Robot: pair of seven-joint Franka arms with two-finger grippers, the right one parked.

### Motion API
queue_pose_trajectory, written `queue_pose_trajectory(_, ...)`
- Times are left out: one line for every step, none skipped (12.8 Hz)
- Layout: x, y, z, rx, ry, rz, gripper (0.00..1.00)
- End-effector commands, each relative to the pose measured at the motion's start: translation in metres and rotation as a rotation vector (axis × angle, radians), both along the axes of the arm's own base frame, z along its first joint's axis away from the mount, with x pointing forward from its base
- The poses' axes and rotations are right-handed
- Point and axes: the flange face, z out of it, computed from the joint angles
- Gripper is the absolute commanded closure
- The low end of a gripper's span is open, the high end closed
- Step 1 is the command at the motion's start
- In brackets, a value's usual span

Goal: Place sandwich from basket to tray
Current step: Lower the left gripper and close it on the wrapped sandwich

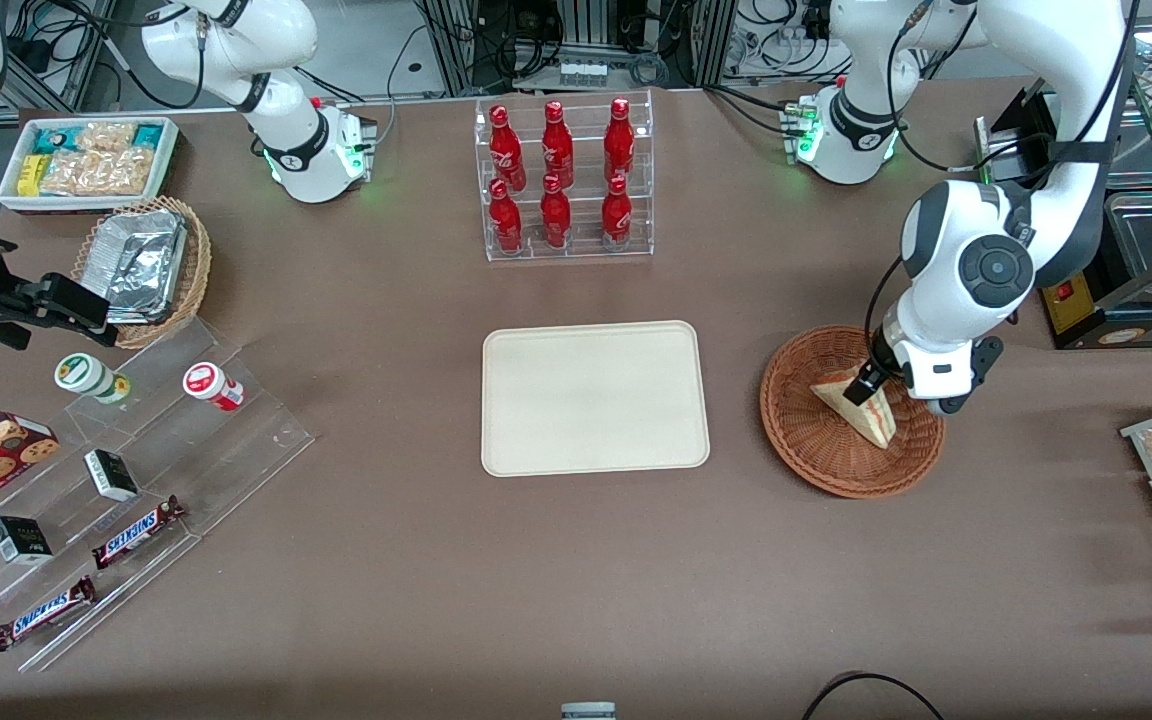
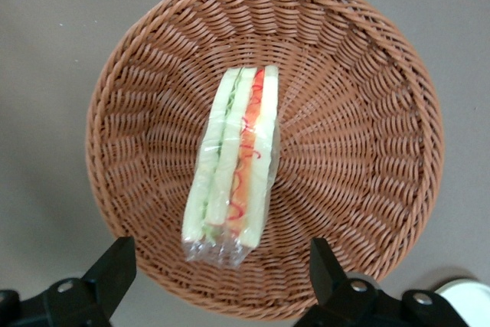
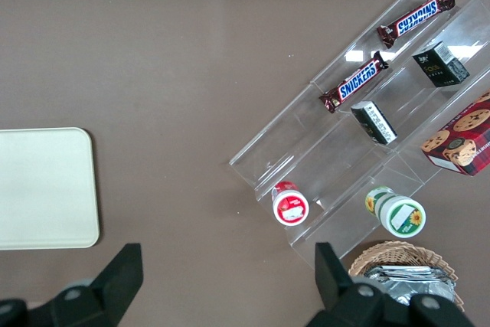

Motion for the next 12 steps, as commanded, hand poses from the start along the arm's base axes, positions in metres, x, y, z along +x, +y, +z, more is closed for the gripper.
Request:
queue_pose_trajectory(0.003, -0.001, -0.009, 0.0, -0.025, 0.031, 0.0)
queue_pose_trajectory(0.002, -0.001, -0.018, -0.001, -0.02, 0.03, 0.0)
queue_pose_trajectory(0.003, -0.001, -0.026, -0.005, -0.029, 0.031, 0.0)
queue_pose_trajectory(0.002, -0.001, -0.037, -0.007, -0.028, 0.031, 0.0)
queue_pose_trajectory(0.002, -0.002, -0.046, -0.007, -0.019, 0.029, 0.0)
queue_pose_trajectory(0.002, 0.0, -0.052, -0.006, -0.009, 0.032, 0.0)
queue_pose_trajectory(0.001, 0.001, -0.056, -0.004, -0.001, 0.033, 0.0)
queue_pose_trajectory(0.0, 0.002, -0.062, -0.002, 0.013, 0.035, 0.0)
queue_pose_trajectory(-0.002, 0.002, -0.065, 0.0, 0.02, 0.034, 0.0)
queue_pose_trajectory(-0.004, 0.003, -0.068, 0.001, 0.029, 0.04, 0.19)
queue_pose_trajectory(-0.004, 0.003, -0.067, 0.002, 0.034, 0.037, 0.62)
queue_pose_trajectory(-0.005, 0.004, -0.067, 0.005, 0.044, 0.029, 0.87)
